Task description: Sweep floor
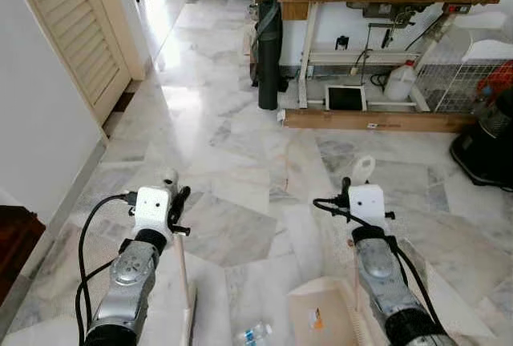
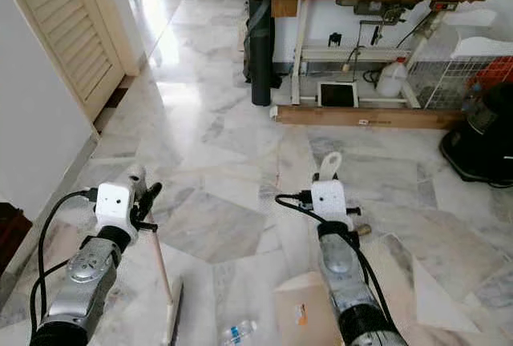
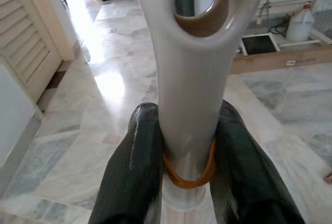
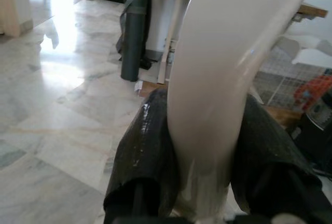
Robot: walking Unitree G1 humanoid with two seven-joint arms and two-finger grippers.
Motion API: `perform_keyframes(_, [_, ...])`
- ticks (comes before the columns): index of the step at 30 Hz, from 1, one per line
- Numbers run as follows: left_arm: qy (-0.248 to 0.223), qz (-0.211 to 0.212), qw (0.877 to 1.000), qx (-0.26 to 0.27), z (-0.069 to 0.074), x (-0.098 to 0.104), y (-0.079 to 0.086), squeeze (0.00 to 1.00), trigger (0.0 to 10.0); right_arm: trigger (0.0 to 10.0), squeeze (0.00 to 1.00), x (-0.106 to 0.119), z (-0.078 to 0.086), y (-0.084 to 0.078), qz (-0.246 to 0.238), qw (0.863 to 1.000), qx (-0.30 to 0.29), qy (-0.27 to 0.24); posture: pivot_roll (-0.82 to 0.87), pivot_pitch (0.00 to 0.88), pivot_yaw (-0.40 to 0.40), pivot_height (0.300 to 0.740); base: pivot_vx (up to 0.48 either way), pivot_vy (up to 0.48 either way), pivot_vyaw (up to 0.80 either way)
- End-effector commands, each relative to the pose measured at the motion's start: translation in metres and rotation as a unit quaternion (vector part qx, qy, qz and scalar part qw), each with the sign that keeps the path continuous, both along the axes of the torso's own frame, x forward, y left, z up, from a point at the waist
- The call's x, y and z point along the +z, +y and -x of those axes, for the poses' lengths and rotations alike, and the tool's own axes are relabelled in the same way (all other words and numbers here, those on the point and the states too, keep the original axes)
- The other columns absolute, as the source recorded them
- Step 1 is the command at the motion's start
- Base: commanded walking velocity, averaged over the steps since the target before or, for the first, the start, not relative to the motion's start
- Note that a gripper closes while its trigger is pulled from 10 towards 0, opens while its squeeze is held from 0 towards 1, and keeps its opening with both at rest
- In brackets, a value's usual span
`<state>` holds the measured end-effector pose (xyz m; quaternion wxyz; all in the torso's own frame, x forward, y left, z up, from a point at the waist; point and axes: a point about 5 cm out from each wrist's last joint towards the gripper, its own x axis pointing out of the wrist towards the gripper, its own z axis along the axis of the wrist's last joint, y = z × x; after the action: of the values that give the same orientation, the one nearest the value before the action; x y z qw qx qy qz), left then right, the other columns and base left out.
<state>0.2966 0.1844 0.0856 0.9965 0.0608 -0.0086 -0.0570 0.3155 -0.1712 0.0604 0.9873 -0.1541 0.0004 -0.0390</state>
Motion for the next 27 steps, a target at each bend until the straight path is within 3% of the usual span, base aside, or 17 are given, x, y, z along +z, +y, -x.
perform_keyframes(1, [-0.016, 0.004, 1.0, 0.014, -0.001, 0.009, 0.008, 0.0, 10.0, 10.0, 0.0, -0.003, -0.001, 0.004, 0.005, 1.0, 0.008, 0.011, 0.17, 0.143, 0.033, 0.74, 0.0, 0.0, 0.0])
perform_keyframes(11, [0.0, 0.031, 0.999, 0.021, 0.0, 0.007, 0.006, 0.0, 10.0, 10.0, 0.0, -0.029, 0.015, 0.01, -0.014, 0.998, 0.003, 0.058, 0.19, 0.184, 0.041, 0.74, 0.0, 0.0, 0.0])
perform_keyframes(17, [0.001, 0.035, 0.999, 0.021, 0.001, 0.008, 0.006, 0.0, 10.0, 10.0, 0.0, -0.03, 0.016, 0.011, -0.016, 0.998, 0.003, 0.057, 0.19, 0.191, 0.042, 0.74, 0.0, 0.0, 0.0])
perform_keyframes(27, [-0.016, 0.041, 0.999, 0.025, 0.005, 0.014, 0.006, 0.0, 10.0, 10.0, 0.0, 0.008, -0.008, 0.01, -0.029, 0.999, 0.006, -0.032, 0.19, 0.21, 0.048, 0.74, 0.0, 0.0, 0.0])
